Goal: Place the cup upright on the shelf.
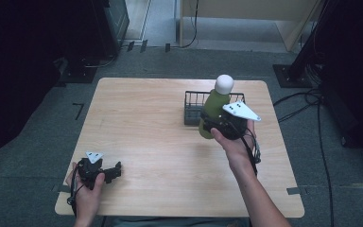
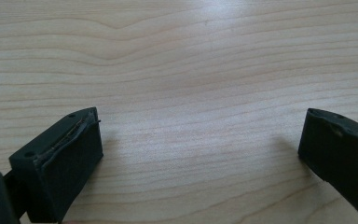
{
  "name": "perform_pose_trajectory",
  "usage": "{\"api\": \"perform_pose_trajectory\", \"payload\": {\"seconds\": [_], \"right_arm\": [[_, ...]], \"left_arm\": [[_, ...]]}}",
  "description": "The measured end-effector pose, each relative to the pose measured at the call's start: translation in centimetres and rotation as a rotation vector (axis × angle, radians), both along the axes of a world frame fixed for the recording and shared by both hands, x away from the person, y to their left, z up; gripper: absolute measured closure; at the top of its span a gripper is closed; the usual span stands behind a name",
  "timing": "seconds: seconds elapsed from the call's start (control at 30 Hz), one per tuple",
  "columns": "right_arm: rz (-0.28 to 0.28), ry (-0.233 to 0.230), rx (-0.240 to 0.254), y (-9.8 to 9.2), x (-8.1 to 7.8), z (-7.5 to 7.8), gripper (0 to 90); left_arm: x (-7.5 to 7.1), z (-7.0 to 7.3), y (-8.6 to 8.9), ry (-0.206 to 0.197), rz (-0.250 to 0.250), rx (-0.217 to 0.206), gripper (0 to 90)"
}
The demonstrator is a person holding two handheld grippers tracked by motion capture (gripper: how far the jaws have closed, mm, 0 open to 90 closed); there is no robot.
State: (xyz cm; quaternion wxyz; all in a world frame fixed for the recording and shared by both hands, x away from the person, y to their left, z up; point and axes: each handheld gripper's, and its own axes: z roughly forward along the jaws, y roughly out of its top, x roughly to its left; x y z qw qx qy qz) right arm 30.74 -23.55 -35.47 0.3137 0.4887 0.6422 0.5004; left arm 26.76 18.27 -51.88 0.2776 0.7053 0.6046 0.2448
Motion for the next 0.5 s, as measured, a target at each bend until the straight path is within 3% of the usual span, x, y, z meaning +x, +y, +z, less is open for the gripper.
{"api": "perform_pose_trajectory", "payload": {"seconds": [0.33, 0.5], "right_arm": [[-0.049, -0.010, -0.003, -1.1, 2.6, 2.2, 21.0], [-0.079, -0.014, -0.006, -1.6, 4.1, 2.5, 20.9]], "left_arm": [[0.0, 0.0, 0.0, 0.001, -0.001, 0.000, 0.0], [0.0, 0.0, 0.0, 0.000, 0.000, 0.000, 0.0]]}}
